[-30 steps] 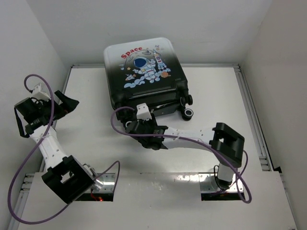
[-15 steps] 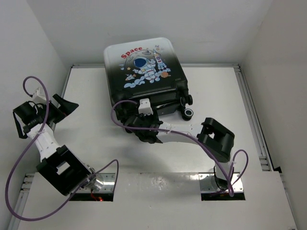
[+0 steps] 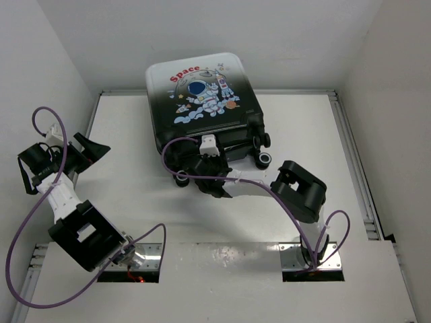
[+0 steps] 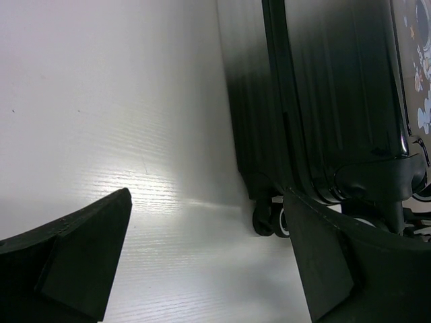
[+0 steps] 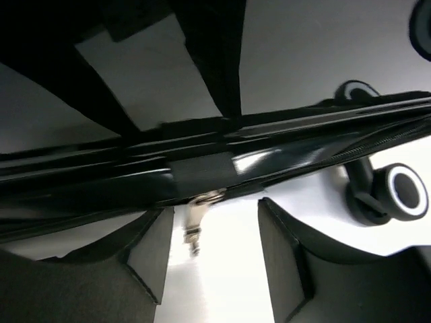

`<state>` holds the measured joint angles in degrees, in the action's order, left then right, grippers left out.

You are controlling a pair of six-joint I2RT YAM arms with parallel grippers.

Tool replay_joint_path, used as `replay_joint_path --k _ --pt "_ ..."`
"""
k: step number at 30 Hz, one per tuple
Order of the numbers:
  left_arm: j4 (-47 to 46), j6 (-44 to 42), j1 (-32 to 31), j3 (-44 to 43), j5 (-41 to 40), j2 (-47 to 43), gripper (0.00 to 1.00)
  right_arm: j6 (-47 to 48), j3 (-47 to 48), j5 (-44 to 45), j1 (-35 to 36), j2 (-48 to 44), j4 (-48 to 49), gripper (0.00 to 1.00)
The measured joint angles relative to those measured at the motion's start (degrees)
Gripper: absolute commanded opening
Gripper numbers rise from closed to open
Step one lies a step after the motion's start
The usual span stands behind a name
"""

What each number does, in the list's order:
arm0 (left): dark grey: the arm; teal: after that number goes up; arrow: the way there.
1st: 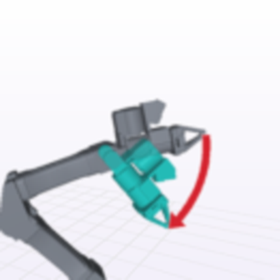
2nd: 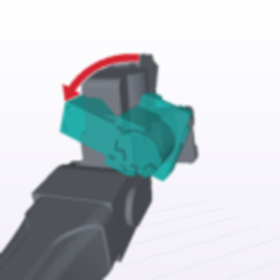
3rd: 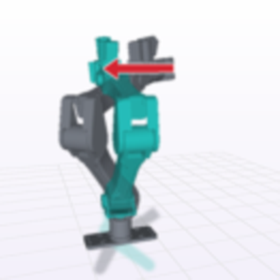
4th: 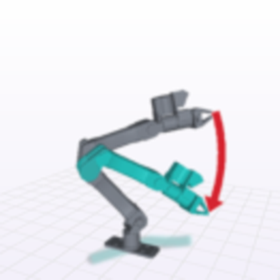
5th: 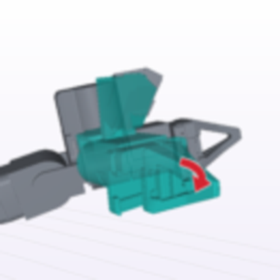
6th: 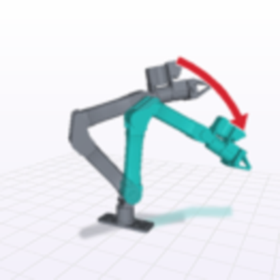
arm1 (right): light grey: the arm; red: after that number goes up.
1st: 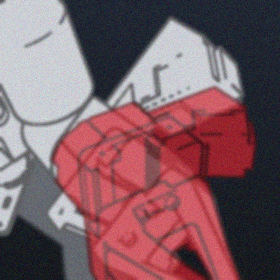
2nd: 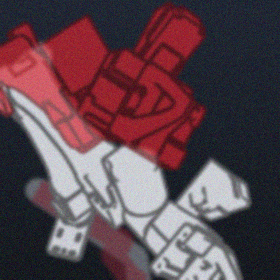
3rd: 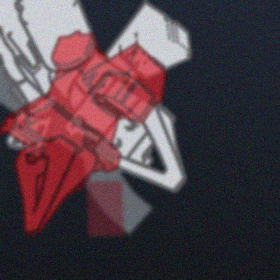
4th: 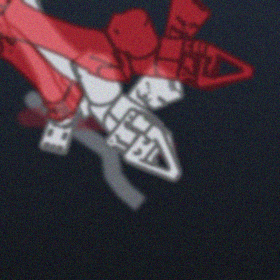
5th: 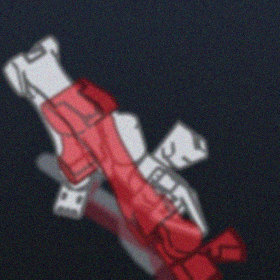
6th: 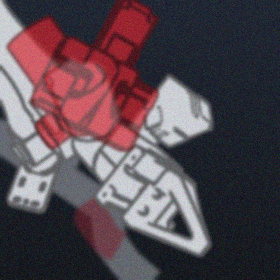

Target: Pack the luggage

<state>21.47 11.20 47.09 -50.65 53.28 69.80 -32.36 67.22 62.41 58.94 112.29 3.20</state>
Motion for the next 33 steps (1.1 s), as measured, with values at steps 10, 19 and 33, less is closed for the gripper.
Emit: replay_joint_path --k 10,19,33 --pt "-0.6 0.0 0.0 0.4 0.5 0.7 1.00 3.6 -13.6 0.0 -2.6 -13.3 5.0 0.48" --pt "-1.0 0.0 0.0 1.0 0.6 0.7 1.00 5.3 -25.8 -4.5 -3.7 -29.7 8.1 0.49" --pt "-1.2 0.0 -0.2 2.1 0.4 -1.7 1.00 0.9 -20.3 -10.7 -1.1 -23.0 2.8 0.61"
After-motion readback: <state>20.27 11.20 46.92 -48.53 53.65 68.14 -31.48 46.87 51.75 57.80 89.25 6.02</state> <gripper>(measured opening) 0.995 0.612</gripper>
